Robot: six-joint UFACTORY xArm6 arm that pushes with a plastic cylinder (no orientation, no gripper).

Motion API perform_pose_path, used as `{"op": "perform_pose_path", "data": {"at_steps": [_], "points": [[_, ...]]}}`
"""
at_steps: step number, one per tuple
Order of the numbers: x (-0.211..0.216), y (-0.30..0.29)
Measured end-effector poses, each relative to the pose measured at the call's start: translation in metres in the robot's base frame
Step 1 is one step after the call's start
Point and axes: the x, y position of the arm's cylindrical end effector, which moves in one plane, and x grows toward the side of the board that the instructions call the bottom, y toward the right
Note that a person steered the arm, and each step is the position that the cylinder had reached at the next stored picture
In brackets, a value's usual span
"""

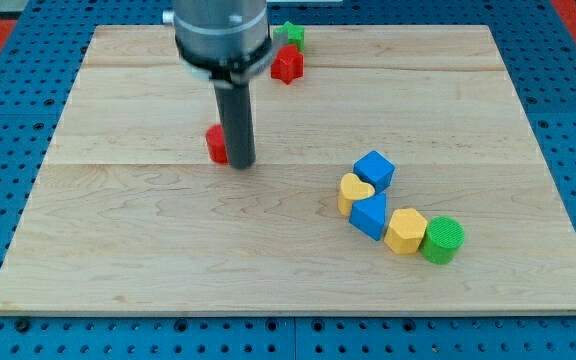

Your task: Push the red circle to the bottom left of the red star

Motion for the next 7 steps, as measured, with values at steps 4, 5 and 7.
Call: {"op": "perform_pose_path", "data": {"at_steps": [4, 5, 7], "points": [[-0.082, -0.05], [-0.095, -0.023], [-0.082, 0.028]]}}
